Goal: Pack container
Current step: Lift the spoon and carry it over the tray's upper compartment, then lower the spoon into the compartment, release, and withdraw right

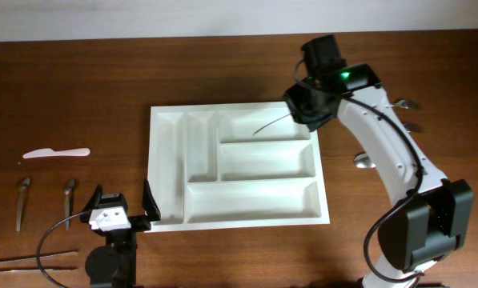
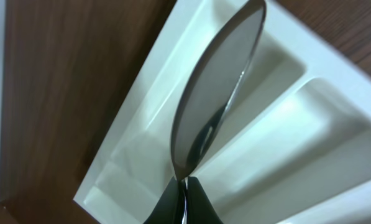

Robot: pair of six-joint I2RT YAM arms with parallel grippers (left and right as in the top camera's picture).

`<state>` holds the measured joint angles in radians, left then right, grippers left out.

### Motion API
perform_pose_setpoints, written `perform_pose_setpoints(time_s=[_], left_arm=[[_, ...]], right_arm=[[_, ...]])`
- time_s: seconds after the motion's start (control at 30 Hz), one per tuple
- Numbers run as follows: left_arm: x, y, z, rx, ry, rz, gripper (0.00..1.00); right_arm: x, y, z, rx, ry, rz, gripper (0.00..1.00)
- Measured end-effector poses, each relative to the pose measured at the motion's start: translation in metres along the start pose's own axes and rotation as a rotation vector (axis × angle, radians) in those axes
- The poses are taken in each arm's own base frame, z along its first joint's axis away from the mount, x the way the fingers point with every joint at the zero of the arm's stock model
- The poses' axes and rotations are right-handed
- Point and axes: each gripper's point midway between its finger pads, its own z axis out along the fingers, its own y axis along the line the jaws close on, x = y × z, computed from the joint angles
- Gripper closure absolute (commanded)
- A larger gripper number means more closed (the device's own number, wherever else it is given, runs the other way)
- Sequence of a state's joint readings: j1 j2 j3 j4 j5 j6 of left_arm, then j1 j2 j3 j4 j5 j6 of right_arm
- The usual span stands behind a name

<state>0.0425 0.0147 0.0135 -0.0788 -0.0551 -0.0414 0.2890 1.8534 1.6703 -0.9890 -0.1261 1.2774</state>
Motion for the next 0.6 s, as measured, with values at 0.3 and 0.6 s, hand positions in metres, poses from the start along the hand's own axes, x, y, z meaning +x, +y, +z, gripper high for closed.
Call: perform_pose_setpoints(time_s=[0.3,0.6], left_arm=[[0.0,0.0,0.0,0.0,0.0,0.0,0.01],[0.0,0.0,0.0,0.0,0.0,0.0,0.01]], right_arm=[[0.016,0.02,0.037,-0.024,-0.005,0.059,0.96],[0.014,0.008,0.064,0.043,-0.009,0.136,0.64]])
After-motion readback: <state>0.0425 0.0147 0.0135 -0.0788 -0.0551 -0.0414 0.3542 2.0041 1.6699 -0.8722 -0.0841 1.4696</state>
